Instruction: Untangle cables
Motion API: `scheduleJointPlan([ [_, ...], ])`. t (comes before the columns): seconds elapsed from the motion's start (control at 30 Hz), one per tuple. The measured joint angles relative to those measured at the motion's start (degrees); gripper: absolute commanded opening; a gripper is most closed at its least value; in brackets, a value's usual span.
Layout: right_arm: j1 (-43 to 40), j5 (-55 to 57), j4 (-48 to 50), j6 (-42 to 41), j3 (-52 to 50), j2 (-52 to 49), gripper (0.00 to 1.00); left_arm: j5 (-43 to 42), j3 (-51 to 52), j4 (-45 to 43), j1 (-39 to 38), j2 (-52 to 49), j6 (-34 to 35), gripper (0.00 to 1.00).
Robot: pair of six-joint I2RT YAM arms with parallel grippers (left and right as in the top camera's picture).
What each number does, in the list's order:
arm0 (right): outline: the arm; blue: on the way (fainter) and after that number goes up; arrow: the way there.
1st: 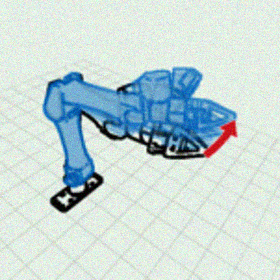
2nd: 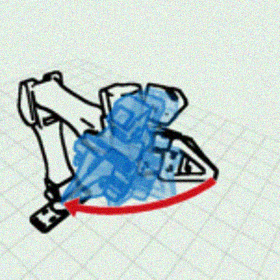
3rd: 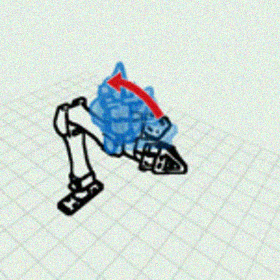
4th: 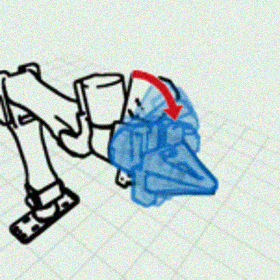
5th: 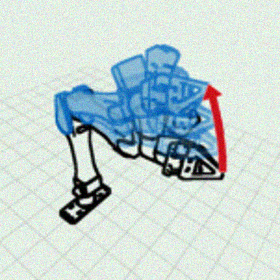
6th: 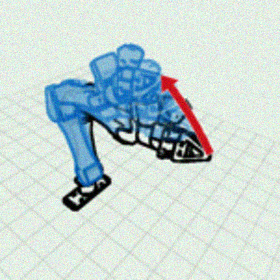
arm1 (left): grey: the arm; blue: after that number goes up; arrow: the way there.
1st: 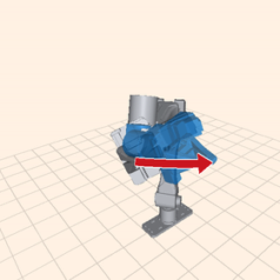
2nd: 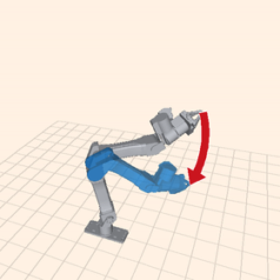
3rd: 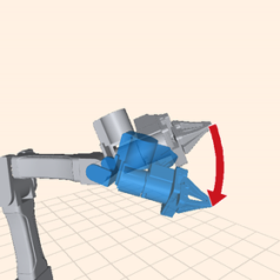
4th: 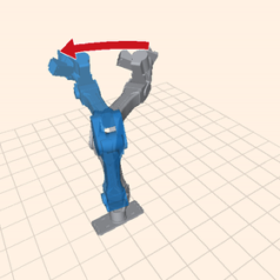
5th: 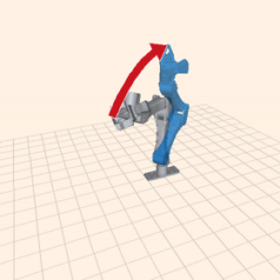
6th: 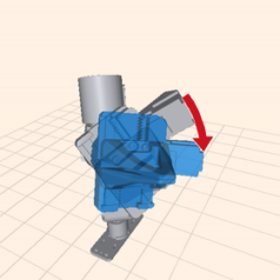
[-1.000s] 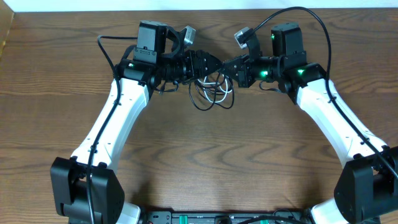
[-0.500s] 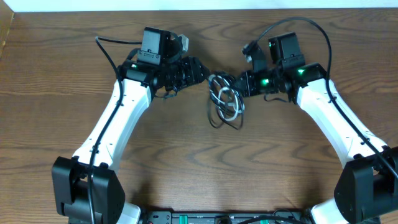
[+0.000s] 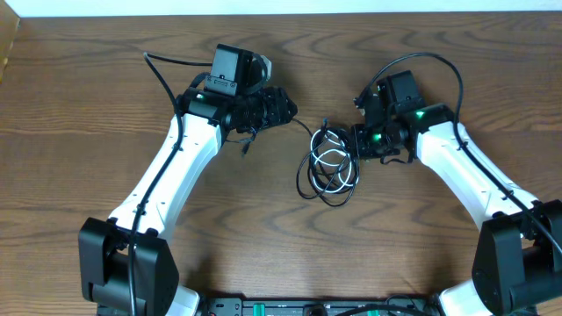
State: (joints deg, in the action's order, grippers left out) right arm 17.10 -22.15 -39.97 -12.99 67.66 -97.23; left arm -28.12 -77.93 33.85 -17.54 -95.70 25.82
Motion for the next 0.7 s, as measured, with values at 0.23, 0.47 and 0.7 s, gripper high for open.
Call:
scheduleJointPlan([
  [0.23, 0.0, 3.1, 0.8, 0.9, -1.0, 0.0, 0.01, 0.0, 0.0, 0.0, -0.5, -2.4, -0.2, 0.54],
  [0.47, -0.8, -0.9, 3.3, 3.4, -0.7, 0.0, 0.01, 1.1, 0.0, -0.7, -3.2, -3.1, -0.2, 0.55],
  [0.7, -4.1, -10.0, 2.9, 4.7, 6.2, -0.1, 0.01, 1.9, 0.0, -0.6, -3.2, -3.1, -0.4, 0.55],
])
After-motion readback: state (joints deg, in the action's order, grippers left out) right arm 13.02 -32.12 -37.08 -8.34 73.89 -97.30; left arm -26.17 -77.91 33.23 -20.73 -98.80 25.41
